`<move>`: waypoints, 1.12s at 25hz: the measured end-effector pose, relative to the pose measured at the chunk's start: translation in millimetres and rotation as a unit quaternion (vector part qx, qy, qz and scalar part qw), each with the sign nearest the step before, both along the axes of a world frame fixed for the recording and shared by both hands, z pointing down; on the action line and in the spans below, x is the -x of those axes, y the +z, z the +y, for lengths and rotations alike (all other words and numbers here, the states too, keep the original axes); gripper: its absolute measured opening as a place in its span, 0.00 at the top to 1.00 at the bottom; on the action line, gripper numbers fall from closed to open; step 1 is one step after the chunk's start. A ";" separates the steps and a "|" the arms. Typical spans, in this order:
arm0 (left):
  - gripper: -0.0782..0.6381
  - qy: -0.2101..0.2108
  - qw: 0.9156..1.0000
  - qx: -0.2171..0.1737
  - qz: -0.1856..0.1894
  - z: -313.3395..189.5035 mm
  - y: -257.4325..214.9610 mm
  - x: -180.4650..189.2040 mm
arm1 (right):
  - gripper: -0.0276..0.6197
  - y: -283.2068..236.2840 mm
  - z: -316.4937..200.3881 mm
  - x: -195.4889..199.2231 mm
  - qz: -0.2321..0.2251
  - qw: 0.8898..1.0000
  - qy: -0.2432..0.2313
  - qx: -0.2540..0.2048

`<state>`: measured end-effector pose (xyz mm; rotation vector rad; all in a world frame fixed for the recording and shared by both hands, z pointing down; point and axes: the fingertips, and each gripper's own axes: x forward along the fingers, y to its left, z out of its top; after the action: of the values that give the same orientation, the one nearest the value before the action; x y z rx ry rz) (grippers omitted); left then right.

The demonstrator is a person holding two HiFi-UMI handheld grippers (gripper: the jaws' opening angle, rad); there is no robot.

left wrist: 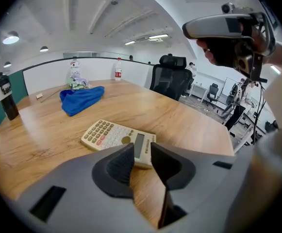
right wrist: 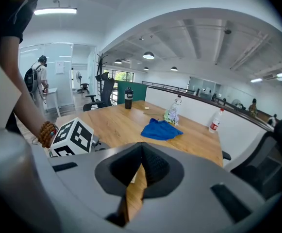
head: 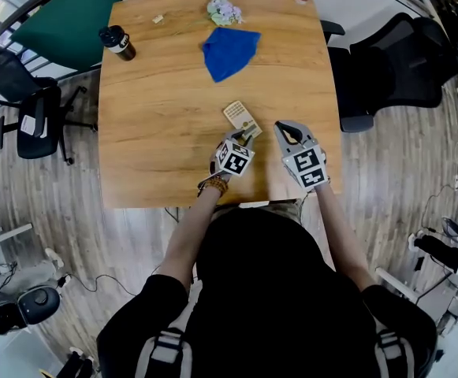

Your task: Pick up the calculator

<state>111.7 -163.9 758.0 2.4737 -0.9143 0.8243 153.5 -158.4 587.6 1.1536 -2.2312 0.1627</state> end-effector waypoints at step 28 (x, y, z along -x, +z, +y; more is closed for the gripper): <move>0.76 -0.029 0.999 0.004 0.014 5.9 15.2 9.7 | 0.95 24.2 -10.3 17.4 0.013 0.999 -0.034 0.038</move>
<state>102.0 -157.9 773.2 2.4339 -0.9662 0.7705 136.1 -168.7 611.7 1.0332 -2.2187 0.2011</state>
